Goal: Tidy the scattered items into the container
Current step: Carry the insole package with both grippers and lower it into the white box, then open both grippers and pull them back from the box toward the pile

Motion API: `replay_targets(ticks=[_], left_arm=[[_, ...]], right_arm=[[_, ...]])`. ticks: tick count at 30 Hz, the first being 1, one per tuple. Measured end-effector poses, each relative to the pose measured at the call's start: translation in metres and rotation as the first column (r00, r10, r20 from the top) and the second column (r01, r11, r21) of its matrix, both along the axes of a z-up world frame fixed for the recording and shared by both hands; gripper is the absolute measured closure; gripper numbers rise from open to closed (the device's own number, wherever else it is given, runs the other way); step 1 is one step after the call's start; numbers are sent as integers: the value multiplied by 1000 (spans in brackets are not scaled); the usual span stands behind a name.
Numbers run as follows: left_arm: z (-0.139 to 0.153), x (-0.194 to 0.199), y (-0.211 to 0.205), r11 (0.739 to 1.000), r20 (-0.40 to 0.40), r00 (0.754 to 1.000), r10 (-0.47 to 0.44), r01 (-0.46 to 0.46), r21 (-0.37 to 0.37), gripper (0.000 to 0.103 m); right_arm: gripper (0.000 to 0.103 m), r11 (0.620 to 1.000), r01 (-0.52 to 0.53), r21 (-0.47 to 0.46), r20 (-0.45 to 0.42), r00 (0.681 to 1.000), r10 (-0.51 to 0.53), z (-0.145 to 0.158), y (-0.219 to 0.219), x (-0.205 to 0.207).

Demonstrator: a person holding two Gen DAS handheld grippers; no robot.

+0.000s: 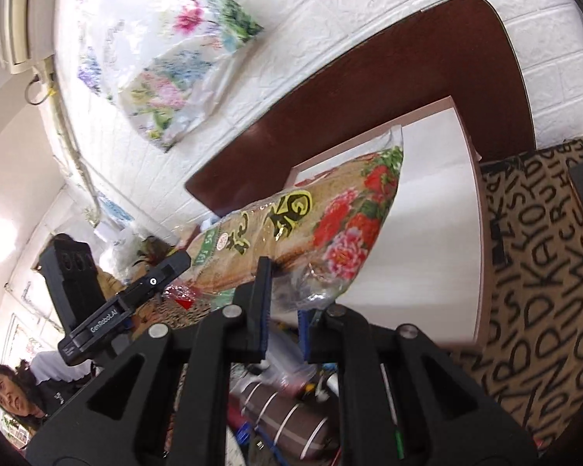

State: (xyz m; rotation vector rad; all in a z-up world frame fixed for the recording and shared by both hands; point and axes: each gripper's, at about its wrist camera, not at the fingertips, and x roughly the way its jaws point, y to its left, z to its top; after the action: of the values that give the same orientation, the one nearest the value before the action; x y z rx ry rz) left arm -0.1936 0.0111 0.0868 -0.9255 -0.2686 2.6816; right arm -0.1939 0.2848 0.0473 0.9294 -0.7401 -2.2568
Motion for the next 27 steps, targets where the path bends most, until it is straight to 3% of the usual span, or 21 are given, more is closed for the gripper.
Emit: replay_targets(ticks=[4,9,10,11,13,17,19,23,27], left_arm=[[-34,-45,3,1000,80,996,28,-29,10,52],[-73,-69,13,998,160,986,50,-43,-43,51],[-77,-70,14,998,168,985,45,-39,-41,43],[-81,-69,15,999,171,984,41,-35,-38,28],[-83,-64,15,998,160,986,49,-42,-47,14],[-79,-49,13,990,127,988,86,-71,-120,14],[-70,-40,11,986,102,989,104,-88,-145,14],[-47,-18,5,970,22,990,142,-134,-204,4],[-28,20,4,951,-61,987,151,-162,-262,1]], right_arm=[[89,999,29,18,90,995,-30,-22,0,-44],[89,994,48,98,196,978,-67,-50,-2,-77],[88,991,51,125,209,975,-76,-53,-3,-79],[82,986,56,157,230,969,-92,-56,-4,-81],[65,978,54,202,257,960,-106,-61,-5,-83],[51,944,33,327,192,976,-100,-48,-16,-71],[34,930,38,365,156,983,-101,-39,-17,-61],[32,916,56,398,48,996,-81,-11,-19,-33],[30,914,55,401,-48,998,-39,13,-23,7]])
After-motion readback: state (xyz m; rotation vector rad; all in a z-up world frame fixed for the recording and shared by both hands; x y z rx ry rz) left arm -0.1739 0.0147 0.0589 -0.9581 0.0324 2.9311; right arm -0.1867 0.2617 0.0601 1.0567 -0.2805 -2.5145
